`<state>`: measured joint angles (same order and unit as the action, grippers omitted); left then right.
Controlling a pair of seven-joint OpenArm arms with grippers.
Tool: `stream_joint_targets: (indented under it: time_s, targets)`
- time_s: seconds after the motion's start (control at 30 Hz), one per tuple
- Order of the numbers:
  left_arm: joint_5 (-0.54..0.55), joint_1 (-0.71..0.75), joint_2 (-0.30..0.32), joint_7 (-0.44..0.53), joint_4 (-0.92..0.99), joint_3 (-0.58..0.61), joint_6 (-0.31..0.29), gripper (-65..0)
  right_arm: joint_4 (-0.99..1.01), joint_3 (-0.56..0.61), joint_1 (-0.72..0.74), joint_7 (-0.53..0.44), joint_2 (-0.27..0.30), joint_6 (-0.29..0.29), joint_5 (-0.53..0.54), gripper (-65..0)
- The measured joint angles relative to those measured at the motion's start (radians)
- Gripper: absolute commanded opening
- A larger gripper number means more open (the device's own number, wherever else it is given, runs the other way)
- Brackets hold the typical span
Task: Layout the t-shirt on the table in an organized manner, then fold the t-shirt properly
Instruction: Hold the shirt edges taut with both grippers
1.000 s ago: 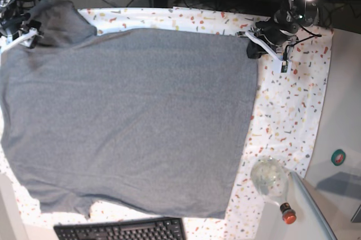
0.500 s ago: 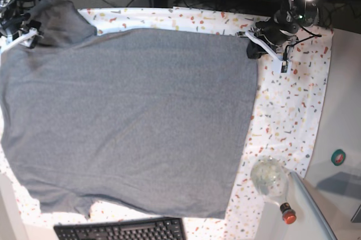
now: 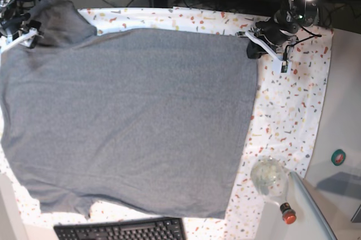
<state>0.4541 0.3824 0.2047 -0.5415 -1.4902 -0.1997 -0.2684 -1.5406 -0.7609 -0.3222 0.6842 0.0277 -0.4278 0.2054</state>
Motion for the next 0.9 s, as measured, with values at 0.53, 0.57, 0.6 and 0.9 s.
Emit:
stream_joint_targets:
  time_s: [0.53, 0.57, 0.6, 0.9]
  targets:
    - [0.000, 0.000, 0.000, 0.000, -0.005, -0.001, 0.000, -65.0, -0.003, -0.019, 0.017, -0.002, 0.005, 0.001, -0.001, -30.3]
    - [0.000, 0.000, 0.000, 0.000, -0.005, -0.001, 0.000, -65.0, -0.024, -0.019, 0.010, -0.006, 0.005, 0.000, -0.002, -30.3]
    - [0.000, 0.000, 0.000, 0.000, -0.005, -0.001, 0.000, -65.0, -0.037, -0.019, 0.005, -0.006, 0.005, 0.000, -0.001, -30.3]
    - [0.000, 0.000, 0.000, 0.000, -0.005, -0.001, 0.000, -65.0, -0.036, -0.019, 0.005, 0.002, 0.005, 0.000, -0.004, -30.3]
